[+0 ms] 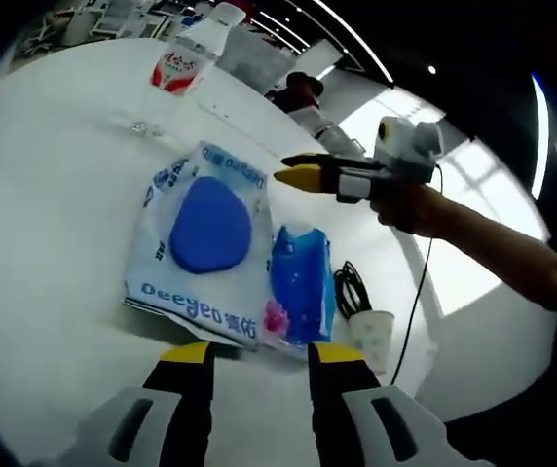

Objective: Arrange the tabletop items into an orderly group along one side of the table until the central work area is clear of visible clutter.

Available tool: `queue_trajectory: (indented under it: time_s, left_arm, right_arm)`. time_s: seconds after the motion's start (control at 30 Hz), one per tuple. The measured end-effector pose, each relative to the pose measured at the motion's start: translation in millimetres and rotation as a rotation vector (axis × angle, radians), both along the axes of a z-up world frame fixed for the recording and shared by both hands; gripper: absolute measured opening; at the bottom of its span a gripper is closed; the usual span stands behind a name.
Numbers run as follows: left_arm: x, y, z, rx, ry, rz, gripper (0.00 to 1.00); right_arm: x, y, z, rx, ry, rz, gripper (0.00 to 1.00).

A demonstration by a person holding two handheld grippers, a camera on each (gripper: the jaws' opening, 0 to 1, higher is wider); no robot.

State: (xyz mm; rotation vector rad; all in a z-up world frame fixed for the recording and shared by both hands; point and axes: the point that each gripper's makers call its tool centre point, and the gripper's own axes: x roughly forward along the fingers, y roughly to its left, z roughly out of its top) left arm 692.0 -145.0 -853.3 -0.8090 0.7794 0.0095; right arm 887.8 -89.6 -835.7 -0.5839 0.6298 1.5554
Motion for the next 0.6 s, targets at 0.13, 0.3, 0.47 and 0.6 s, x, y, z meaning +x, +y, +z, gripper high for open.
queue_trajectory:
  time_s: [0.13,0.3,0.47,0.6]
  left_arm:
    - [-0.3,-1.1,-1.4,-0.025,0.017,0.009,0.3]
    - [5.5,-0.1,-4.5,-0.029,0.029,0.009,0.3]
    - [6.9,0.1,-8.9,-0.036,0.044,0.008,0.26]
    - [7.9,3.1,-12.4,-0.03,0.053,0.005,0.21]
  right_arm:
    - [-1.2,-1.7,-4.7,-0.016,-0.011,0.018,0.33]
    - [-4.4,2.8,-9.8,-0.015,0.008,0.017,0.33]
    - [-4.0,2.3,-15.6,-0.022,0.018,0.011,0.31]
    - [-1.9,3.3,-20.4,-0.023,0.004,0.011,0.28]
